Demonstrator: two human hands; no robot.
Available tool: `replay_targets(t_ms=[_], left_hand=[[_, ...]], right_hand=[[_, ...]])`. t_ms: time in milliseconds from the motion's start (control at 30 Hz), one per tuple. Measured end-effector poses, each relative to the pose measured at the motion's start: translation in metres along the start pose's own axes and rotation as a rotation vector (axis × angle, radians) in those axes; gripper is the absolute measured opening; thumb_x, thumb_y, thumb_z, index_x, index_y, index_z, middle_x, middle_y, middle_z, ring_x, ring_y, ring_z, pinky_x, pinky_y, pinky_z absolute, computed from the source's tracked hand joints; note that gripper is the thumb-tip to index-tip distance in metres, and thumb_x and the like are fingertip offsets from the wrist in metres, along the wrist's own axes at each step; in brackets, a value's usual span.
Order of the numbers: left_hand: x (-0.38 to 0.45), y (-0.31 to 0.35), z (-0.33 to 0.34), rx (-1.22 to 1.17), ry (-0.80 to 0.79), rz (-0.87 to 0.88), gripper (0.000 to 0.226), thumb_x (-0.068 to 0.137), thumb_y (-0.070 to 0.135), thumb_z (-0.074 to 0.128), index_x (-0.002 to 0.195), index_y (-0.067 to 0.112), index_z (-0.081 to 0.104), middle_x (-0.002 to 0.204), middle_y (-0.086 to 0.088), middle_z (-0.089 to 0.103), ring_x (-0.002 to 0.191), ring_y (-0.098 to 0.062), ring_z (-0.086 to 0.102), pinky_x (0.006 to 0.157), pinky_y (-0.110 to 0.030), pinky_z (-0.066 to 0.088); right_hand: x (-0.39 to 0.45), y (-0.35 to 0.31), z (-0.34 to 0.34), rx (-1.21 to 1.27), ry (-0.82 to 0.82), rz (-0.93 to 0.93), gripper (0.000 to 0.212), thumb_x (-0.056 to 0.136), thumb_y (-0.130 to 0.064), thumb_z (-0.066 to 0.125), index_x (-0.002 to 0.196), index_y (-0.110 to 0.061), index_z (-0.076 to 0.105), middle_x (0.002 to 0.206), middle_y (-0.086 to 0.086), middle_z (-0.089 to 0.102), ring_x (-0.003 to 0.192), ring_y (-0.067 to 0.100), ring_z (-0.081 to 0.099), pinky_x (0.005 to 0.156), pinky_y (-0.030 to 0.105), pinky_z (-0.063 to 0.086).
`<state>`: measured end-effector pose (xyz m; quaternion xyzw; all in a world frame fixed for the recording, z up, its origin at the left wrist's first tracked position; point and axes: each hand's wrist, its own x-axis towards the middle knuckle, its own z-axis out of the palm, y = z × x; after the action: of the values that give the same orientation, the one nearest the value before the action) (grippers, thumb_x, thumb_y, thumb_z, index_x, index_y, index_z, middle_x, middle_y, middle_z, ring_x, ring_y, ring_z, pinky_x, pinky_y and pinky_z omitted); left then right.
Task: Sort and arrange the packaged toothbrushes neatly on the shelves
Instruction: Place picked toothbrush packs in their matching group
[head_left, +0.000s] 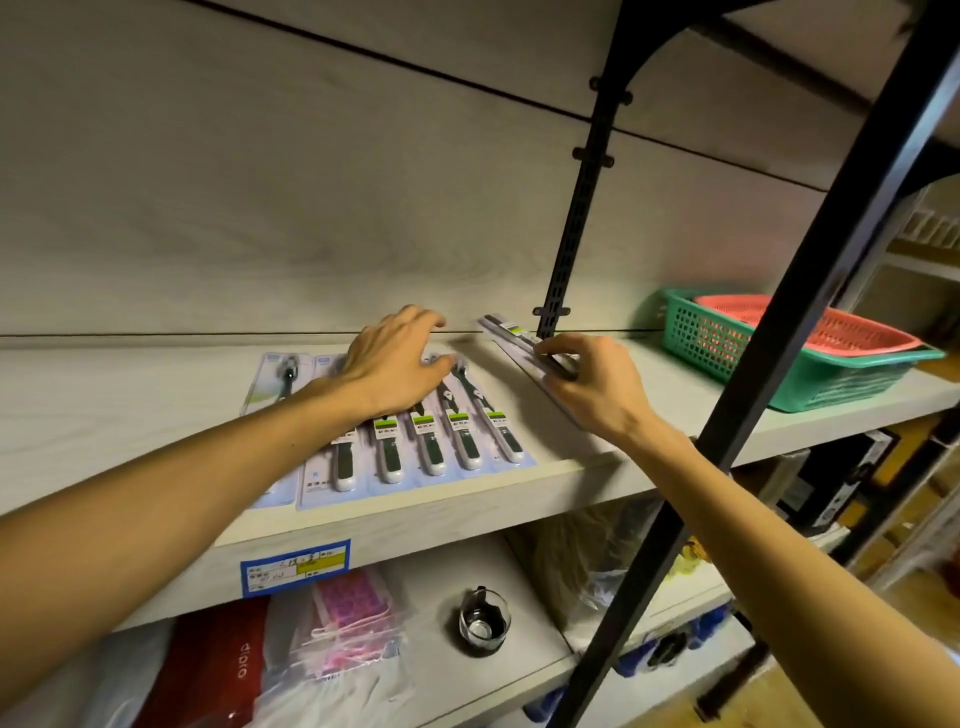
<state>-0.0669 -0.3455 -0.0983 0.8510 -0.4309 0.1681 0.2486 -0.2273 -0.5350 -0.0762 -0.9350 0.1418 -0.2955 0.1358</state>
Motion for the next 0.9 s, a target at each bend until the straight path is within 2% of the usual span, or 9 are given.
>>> replay_targets(t_ms=[133, 233, 333, 400, 533, 600, 667, 800, 900], left_hand=[[0.008, 0.000, -0.011, 0.010, 0.053, 0.059, 0.069, 0.092, 0.049, 0.062, 0.150, 0.021, 0.038, 0.157, -0.001, 0.038, 0.138, -0.026, 0.041, 0.110, -0.041, 0.037], [0.020, -0.005, -0.024, 0.121, -0.073, 0.118, 0.075, 0.090, 0.056, 0.062, 0.154, 0.026, 0.034, 0.158, 0.001, 0.038, 0.141, -0.024, 0.039, 0.115, -0.041, 0.034], [0.026, -0.006, -0.032, 0.113, -0.210, 0.137, 0.055, 0.085, 0.068, 0.059, 0.132, 0.041, 0.057, 0.129, 0.012, 0.064, 0.117, -0.018, 0.060, 0.097, -0.040, 0.050], [0.024, -0.004, -0.032, 0.111, -0.220, 0.116, 0.058, 0.077, 0.077, 0.061, 0.122, 0.040, 0.063, 0.110, 0.016, 0.069, 0.097, -0.013, 0.064, 0.085, -0.038, 0.054], [0.015, 0.003, -0.026, 0.282, -0.102, 0.082, 0.069, 0.068, 0.088, 0.055, 0.116, 0.039, 0.064, 0.091, 0.016, 0.068, 0.083, -0.015, 0.063, 0.072, -0.033, 0.050], [0.012, 0.009, -0.021, 0.363, -0.038, 0.085, 0.068, 0.068, 0.090, 0.048, 0.107, 0.037, 0.067, 0.081, 0.015, 0.067, 0.080, -0.016, 0.063, 0.064, -0.030, 0.041], [0.010, 0.018, -0.018, 0.402, -0.003, 0.084, 0.066, 0.070, 0.089, 0.046, 0.101, 0.035, 0.068, 0.079, 0.010, 0.069, 0.081, -0.019, 0.065, 0.062, -0.030, 0.036], [0.011, 0.041, -0.013, 0.382, 0.003, 0.057, 0.064, 0.071, 0.088, 0.046, 0.096, 0.035, 0.070, 0.072, 0.011, 0.066, 0.076, -0.018, 0.062, 0.058, -0.030, 0.032], [0.016, 0.058, -0.009, 0.194, -0.105, 0.049, 0.056, 0.073, 0.088, 0.044, 0.087, 0.041, 0.070, 0.058, 0.017, 0.064, 0.063, -0.003, 0.061, 0.054, -0.024, 0.035]], right_hand=[[0.015, -0.002, -0.007, 0.093, -0.059, -0.153, 0.028, 0.081, -0.010, 0.068, 0.105, -0.023, 0.076, 0.104, -0.007, 0.075, 0.100, 0.017, 0.068, 0.087, 0.033, 0.052], [0.026, 0.000, -0.020, 0.173, -0.230, -0.276, 0.036, 0.078, 0.002, 0.068, 0.108, -0.015, 0.076, 0.107, -0.006, 0.074, 0.104, 0.012, 0.067, 0.095, 0.028, 0.049], [0.037, 0.008, -0.021, 0.223, -0.295, -0.312, 0.039, 0.077, 0.007, 0.067, 0.107, -0.015, 0.077, 0.109, -0.005, 0.074, 0.105, 0.010, 0.067, 0.095, 0.025, 0.050], [0.043, 0.013, -0.015, 0.240, -0.285, -0.322, 0.038, 0.077, 0.007, 0.066, 0.106, -0.015, 0.077, 0.106, -0.005, 0.075, 0.101, 0.010, 0.068, 0.093, 0.027, 0.052], [0.054, 0.033, 0.006, 0.103, -0.130, -0.298, 0.034, 0.086, -0.016, 0.069, 0.119, -0.019, 0.070, 0.120, -0.006, 0.070, 0.114, 0.015, 0.063, 0.098, 0.031, 0.049], [0.059, 0.044, 0.018, 0.074, -0.160, -0.185, 0.037, 0.090, -0.029, 0.068, 0.125, -0.019, 0.064, 0.124, -0.004, 0.068, 0.116, 0.017, 0.062, 0.098, 0.034, 0.049], [0.063, 0.050, 0.030, 0.104, -0.265, -0.086, 0.044, 0.092, -0.041, 0.065, 0.127, -0.016, 0.064, 0.121, 0.000, 0.068, 0.110, 0.020, 0.063, 0.096, 0.037, 0.050], [0.068, 0.052, 0.046, 0.117, -0.278, -0.080, 0.044, 0.096, -0.052, 0.052, 0.120, -0.019, 0.068, 0.115, 0.001, 0.071, 0.105, 0.023, 0.064, 0.092, 0.042, 0.051], [0.078, 0.052, 0.045, 0.146, -0.258, -0.072, 0.043, 0.096, -0.053, 0.052, 0.116, -0.020, 0.069, 0.114, 0.003, 0.072, 0.102, 0.023, 0.065, 0.090, 0.041, 0.053]])
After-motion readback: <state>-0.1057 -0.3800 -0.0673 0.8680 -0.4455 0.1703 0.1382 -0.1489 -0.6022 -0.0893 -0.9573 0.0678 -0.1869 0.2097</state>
